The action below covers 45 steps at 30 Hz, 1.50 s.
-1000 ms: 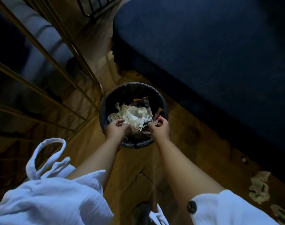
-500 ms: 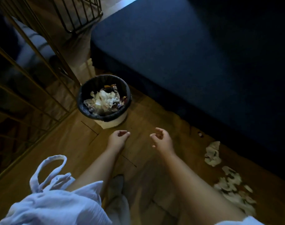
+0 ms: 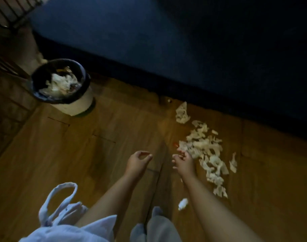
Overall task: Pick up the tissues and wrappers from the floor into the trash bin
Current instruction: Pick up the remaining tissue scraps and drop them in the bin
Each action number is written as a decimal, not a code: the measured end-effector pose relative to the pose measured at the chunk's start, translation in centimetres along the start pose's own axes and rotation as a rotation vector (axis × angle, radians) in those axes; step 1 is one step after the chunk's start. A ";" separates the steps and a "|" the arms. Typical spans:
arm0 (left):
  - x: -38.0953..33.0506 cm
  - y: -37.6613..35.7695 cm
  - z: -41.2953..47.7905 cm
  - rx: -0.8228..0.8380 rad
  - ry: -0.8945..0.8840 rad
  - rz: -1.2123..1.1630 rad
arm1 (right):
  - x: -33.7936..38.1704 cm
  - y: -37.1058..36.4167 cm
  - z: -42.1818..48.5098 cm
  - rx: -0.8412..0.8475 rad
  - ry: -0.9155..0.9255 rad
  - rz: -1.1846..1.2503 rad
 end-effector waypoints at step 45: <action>16.9 -43.1 16.9 0.008 -0.182 0.271 | -34.2 35.1 27.7 -0.304 0.405 -0.258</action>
Point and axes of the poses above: each hand's wrist, its own z-axis towards the middle knuckle, its own y-axis out of the back of the hand, x = y × z, the point moved 9 cm from there along z, towards the middle knuckle, and after that the axes turned 14 degrees about z, right-handed, at the moved point
